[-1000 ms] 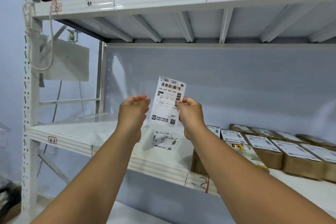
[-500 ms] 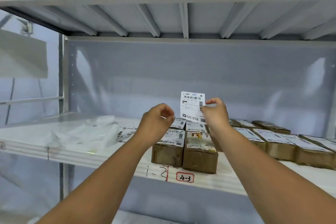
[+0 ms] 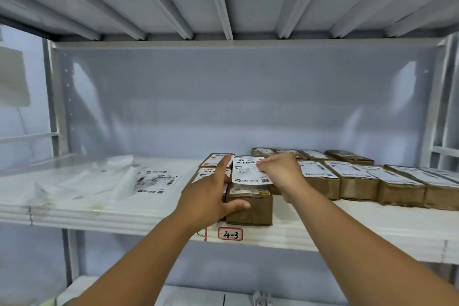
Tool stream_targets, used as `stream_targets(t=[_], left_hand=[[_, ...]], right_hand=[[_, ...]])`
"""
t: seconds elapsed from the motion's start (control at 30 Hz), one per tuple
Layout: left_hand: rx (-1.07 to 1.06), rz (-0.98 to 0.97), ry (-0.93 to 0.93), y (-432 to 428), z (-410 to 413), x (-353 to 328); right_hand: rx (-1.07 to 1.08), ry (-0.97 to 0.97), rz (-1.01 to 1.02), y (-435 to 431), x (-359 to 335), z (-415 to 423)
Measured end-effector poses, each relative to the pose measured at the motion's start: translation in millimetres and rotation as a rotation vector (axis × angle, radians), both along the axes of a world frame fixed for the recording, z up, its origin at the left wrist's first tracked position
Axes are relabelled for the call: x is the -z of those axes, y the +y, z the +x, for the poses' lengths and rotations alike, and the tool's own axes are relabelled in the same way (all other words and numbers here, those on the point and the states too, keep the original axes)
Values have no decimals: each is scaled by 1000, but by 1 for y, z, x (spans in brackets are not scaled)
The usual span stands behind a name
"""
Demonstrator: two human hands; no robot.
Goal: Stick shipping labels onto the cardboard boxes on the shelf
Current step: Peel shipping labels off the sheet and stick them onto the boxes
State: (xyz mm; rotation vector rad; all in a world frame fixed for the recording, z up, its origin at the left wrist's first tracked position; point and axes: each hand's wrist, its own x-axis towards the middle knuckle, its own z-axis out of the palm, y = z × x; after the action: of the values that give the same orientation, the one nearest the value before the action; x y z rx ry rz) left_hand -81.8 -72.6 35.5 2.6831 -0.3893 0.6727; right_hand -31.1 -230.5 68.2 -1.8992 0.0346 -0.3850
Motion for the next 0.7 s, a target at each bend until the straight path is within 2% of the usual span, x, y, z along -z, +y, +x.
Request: stream_targets(t=[0.37,0.7], left_hand=[[-29,72,-78,1,9,9],[-43,87,-112,2,12,12]], right_hand=[[13,-2,39,-1,10,-5],[35,-31,-77,2,11,-8]])
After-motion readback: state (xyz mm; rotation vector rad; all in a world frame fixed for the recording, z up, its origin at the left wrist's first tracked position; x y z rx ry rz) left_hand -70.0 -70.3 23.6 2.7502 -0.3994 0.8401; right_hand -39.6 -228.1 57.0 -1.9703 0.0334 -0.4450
